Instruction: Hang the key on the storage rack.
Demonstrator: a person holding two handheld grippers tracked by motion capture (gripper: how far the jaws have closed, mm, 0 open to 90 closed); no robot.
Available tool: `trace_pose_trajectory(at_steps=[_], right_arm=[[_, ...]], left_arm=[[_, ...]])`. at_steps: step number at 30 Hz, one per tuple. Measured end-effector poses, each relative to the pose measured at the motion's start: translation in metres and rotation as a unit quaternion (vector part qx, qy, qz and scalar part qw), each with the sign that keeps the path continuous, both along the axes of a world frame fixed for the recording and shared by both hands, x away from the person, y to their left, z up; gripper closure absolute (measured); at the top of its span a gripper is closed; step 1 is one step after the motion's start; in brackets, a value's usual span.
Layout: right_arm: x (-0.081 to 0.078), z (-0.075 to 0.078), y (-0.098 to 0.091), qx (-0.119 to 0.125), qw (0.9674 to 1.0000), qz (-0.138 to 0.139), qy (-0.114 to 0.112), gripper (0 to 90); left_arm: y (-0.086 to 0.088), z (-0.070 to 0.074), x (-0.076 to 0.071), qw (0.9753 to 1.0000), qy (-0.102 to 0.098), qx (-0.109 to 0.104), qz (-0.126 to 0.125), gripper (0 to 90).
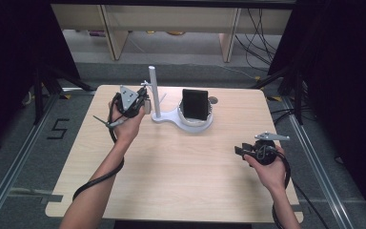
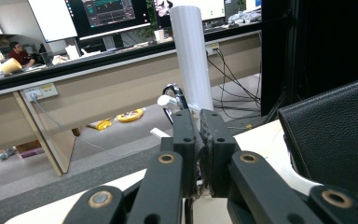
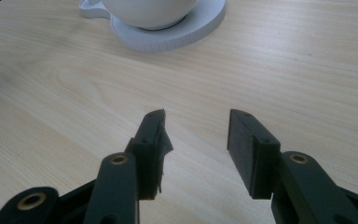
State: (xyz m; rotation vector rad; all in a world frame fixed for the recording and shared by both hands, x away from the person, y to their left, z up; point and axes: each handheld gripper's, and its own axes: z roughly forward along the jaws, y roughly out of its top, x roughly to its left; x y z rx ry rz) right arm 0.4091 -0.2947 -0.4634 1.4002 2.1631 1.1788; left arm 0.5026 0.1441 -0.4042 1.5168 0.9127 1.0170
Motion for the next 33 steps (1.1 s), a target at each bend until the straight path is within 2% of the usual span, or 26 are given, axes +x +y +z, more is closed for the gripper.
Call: trace_pose_trajectory(at_steps=[1,3,4,5,13,14,15,16,19,23,24,25,27,29,31,32,33], right_arm=[[0.0,0.0,0.0,0.0,1.0,0.0,0.0,57.6],[0.0,0.0,0.0,0.0,1.0,0.0,0.0,57.6],[-0.002,0.0,0.002,0.012,0.9998,-0.007,0.014,57.5],[-0.002,0.001,0.002,0.01,0.9999,-0.006,0.012,57.5],[-0.002,0.001,0.002,0.011,0.9998,-0.007,0.015,57.4],[-0.001,0.0,0.002,0.01,0.9998,-0.007,0.014,57.4],[-0.001,0.0,0.002,0.01,0.9998,-0.007,0.014,57.4],[-0.002,0.001,0.003,0.013,0.9996,-0.01,0.021,57.4],[-0.001,0.0,0.002,0.009,0.9998,-0.006,0.014,57.2],[-0.002,0.001,0.002,0.012,0.9998,-0.005,0.015,57.1],[0.0,0.0,0.0,0.001,1.0,0.001,0.002,57.1],[0.0,0.0,0.0,0.001,1.0,0.001,0.002,57.1],[0.0,0.0,0.0,0.004,1.0,0.002,0.002,57.1],[0.0,0.0,0.0,0.0,1.0,0.001,0.002,57.0],[0.0,0.0,0.0,0.001,1.0,0.0,0.004,57.0],[-0.001,0.0,0.002,0.011,0.9998,-0.006,0.016,57.0],[-0.001,0.0,0.002,0.011,0.9998,-0.006,0.016,57.0]], left_arm=[[-0.001,-0.001,0.0,1.0,0.005,-0.004,-0.001,85.3],[-0.001,-0.001,0.001,1.0,0.003,0.0,-0.001,85.2],[-0.002,-0.002,0.001,1.0,0.005,0.001,-0.001,85.2],[-0.003,-0.003,0.002,0.9999,0.01,-0.004,-0.004,85.2],[-0.005,-0.007,0.006,0.9998,0.02,0.003,-0.006,85.0],[-0.006,-0.008,0.006,0.9996,0.026,-0.003,-0.009,84.9],[-0.006,-0.008,0.007,0.9997,0.025,0.002,-0.008,84.9],[-0.007,-0.009,0.007,0.9995,0.03,-0.003,-0.01,84.8],[-0.006,-0.011,0.009,0.9991,0.041,0.002,-0.014,81.6],[-0.005,-0.011,0.007,0.9989,0.042,0.001,-0.019,76.9],[-0.005,-0.01,0.006,0.999,0.041,0.003,-0.019,76.5],[-0.004,-0.01,0.005,0.9989,0.042,0.006,-0.02,76.5],[-0.002,-0.011,0.001,0.9982,0.053,-0.003,-0.026,74.4],[-0.001,-0.011,-0.001,0.9982,0.053,-0.001,-0.027,73.3],[0.004,-0.01,-0.006,0.9979,0.056,0.006,-0.03,72.0],[0.004,-0.01,-0.006,0.9979,0.056,0.006,-0.03,71.3],[0.005,-0.01,-0.008,0.9975,0.062,0.005,-0.033,71.3]])
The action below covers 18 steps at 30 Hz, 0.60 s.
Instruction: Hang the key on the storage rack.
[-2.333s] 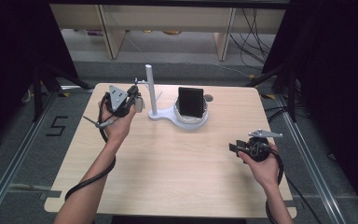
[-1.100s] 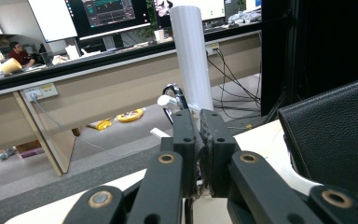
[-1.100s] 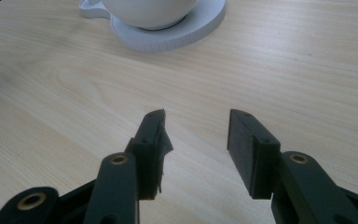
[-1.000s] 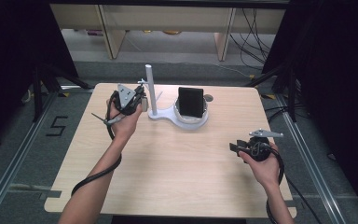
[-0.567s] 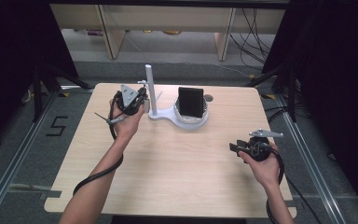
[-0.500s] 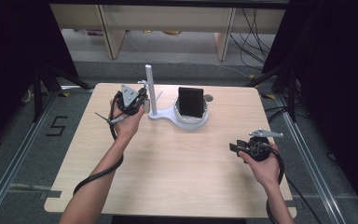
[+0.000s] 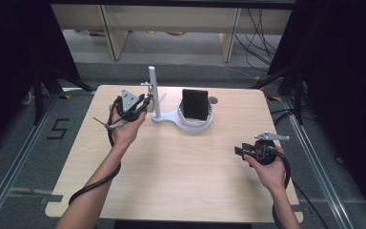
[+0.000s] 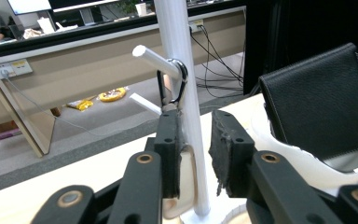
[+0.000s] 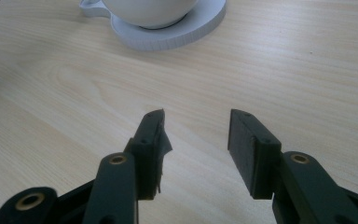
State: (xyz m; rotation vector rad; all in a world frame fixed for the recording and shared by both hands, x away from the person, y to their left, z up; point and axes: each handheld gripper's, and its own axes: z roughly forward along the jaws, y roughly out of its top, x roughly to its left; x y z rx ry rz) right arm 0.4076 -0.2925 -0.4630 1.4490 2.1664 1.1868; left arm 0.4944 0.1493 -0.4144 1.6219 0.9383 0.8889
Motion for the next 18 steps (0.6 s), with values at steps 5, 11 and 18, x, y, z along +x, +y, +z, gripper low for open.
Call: trace_pose_trajectory(at_steps=[5,11,18], right_arm=[[-0.001,0.0,-0.001,0.004,1.0,-0.004,-0.002,56.8],[-0.001,-0.003,-0.002,0.011,0.9999,-0.003,-0.005,56.6],[0.001,-0.006,-0.003,-0.004,0.9999,0.007,-0.008,56.5]], left_arm=[[0.015,-0.001,-0.019,0.9998,0.01,0.011,-0.013,65.0],[0.045,-0.021,-0.052,0.9991,0.032,0.0,-0.026,54.5],[0.074,-0.06,-0.092,0.9983,0.053,-0.02,-0.013,43.4]])
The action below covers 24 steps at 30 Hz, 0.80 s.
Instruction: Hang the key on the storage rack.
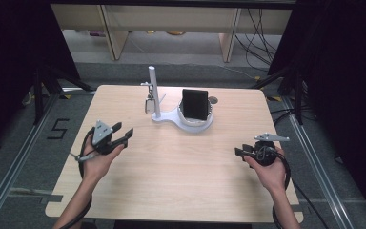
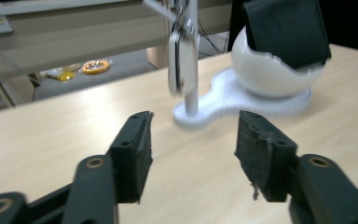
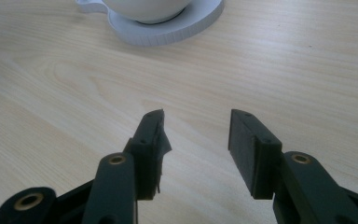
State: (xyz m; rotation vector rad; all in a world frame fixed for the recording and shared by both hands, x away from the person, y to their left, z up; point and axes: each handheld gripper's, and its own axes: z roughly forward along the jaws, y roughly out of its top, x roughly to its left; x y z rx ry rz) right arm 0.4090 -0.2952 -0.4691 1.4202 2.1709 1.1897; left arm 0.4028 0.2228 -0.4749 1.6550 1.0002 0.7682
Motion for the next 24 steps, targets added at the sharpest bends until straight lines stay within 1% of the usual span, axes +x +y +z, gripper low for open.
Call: trace_pose_trajectory(at_steps=[1,2,3,5,7,8,10,11,12,13,14,15,17,19,20,21,22,23,24], right_arm=[[0.0,-0.001,0.001,-0.007,1.0,-0.001,0.002,56.5],[0.0,-0.001,0.001,-0.007,1.0,-0.001,0.002,56.5],[0.001,-0.002,0.002,0.002,1.0,0.004,0.004,56.5],[0.001,-0.003,0.003,-0.003,1.0,0.001,0.002,56.5],[0.001,-0.004,0.004,-0.007,0.9999,0.005,0.006,56.4],[0.001,-0.005,0.004,-0.002,1.0,0.007,0.006,56.4],[0.001,-0.006,0.005,-0.001,1.0,0.007,0.004,56.4],[0.001,-0.006,0.005,-0.009,0.9999,0.006,0.004,56.3],[0.001,-0.006,0.005,-0.009,0.9999,0.006,0.004,56.3],[0.001,-0.008,0.006,0.002,0.9999,0.007,0.007,56.3],[-0.001,-0.008,0.008,-0.005,0.9998,-0.002,0.018,56.2],[0.001,-0.01,0.006,-0.004,0.9999,0.01,0.008,56.2],[0.0,-0.01,0.006,-0.004,0.9999,0.012,0.006,56.1],[0.0,-0.01,0.006,-0.004,0.9999,0.012,0.005,56.0],[0.0,-0.009,0.005,-0.006,0.9999,0.008,0.01,56.0],[0.0,-0.009,0.005,-0.006,0.9999,0.008,0.01,56.0],[-0.001,-0.009,0.006,-0.002,0.9999,0.001,0.016,55.9],[-0.001,-0.009,0.004,-0.01,0.9999,0.009,0.007,55.9],[-0.002,-0.009,0.005,0.001,0.9998,0.0,0.02,55.9]], left_arm=[[0.003,-0.005,-0.004,1.0,0.003,0.002,0.003,42.1],[0.006,-0.012,-0.009,1.0,0.005,0.004,0.006,42.1],[0.011,-0.02,-0.014,0.9999,0.008,0.0,0.008,41.8],[0.017,-0.03,-0.021,0.9997,0.011,0.0,0.021,41.2],[0.021,-0.037,-0.026,0.9994,0.014,-0.002,0.03,40.7],[0.025,-0.042,-0.03,0.9992,0.013,-0.011,0.036,40.7],[0.026,-0.043,-0.033,0.999,0.014,-0.013,0.041,40.7],[0.027,-0.046,-0.034,0.9987,0.01,-0.024,0.043,40.7],[0.027,-0.046,-0.035,0.9986,0.009,-0.026,0.045,40.7],[0.027,-0.047,-0.037,0.9984,0.008,-0.027,0.05,40.7],[0.028,-0.047,-0.038,0.9982,0.006,-0.029,0.052,40.6],[0.028,-0.046,-0.038,0.998,-0.003,-0.033,0.054,40.5],[0.029,-0.046,-0.038,0.9979,-0.002,-0.031,0.057,40.4],[0.03,-0.047,-0.039,0.9977,0.0,-0.035,0.058,40.4],[0.03,-0.048,-0.039,0.9976,0.005,-0.035,0.06,39.8],[0.03,-0.049,-0.038,0.9976,0.004,-0.039,0.057,39.8],[0.03,-0.049,-0.038,0.9976,0.003,-0.039,0.057,39.7],[0.03,-0.048,-0.039,0.9974,0.004,-0.038,0.061,39.7],[0.03,-0.048,-0.039,0.9974,0.004,-0.038,0.061,39.6]])
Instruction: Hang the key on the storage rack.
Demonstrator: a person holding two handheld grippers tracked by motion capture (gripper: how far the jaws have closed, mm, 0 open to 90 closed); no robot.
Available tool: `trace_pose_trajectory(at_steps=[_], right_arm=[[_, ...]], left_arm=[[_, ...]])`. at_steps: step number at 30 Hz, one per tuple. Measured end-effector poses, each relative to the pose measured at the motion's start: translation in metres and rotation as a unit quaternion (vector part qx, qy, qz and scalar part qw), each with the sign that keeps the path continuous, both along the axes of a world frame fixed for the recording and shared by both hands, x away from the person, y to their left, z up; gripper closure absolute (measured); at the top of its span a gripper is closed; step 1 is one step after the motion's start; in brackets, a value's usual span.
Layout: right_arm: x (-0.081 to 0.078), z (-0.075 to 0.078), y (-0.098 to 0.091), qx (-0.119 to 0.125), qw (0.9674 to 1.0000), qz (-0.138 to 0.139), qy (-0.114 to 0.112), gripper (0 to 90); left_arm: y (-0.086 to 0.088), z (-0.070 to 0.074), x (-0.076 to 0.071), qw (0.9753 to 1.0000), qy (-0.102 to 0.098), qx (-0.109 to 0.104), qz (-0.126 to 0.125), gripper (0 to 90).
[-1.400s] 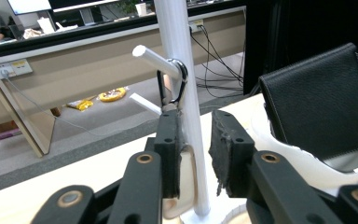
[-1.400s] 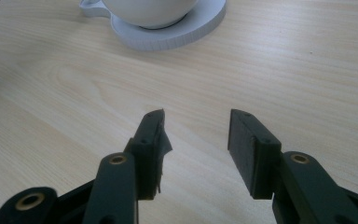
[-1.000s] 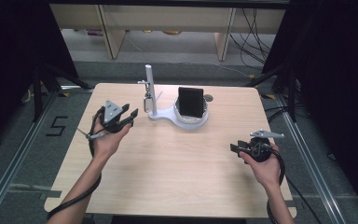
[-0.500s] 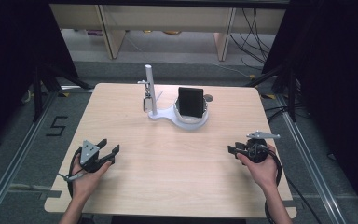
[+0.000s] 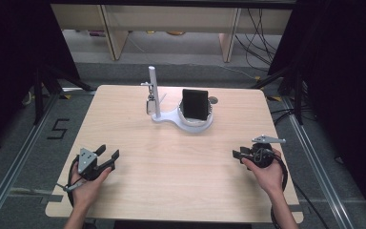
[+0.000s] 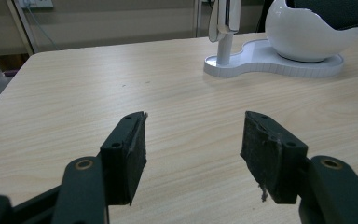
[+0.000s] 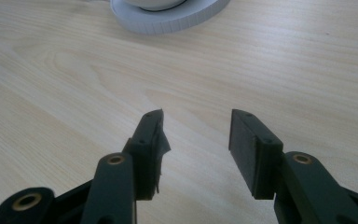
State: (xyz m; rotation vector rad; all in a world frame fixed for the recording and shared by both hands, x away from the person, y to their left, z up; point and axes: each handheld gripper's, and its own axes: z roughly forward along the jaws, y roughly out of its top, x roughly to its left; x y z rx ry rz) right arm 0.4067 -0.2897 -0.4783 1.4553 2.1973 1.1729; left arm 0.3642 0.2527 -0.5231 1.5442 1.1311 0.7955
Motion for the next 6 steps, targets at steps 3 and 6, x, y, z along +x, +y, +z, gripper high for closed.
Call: trace_pose_trajectory(at_steps=[3,6], right_arm=[[0.0005,-0.0018,0.0004,0.002,1.0,-0.003,-0.004,55.8],[0.0,-0.0015,0.0004,0.007,1.0,0.0,-0.002,55.7]], left_arm=[[0.0004,-0.0003,0.0001,1.0,-0.001,0.001,0.0,39.6],[0.0007,-0.0005,0.0004,1.0,-0.001,-0.002,0.001,39.7]])
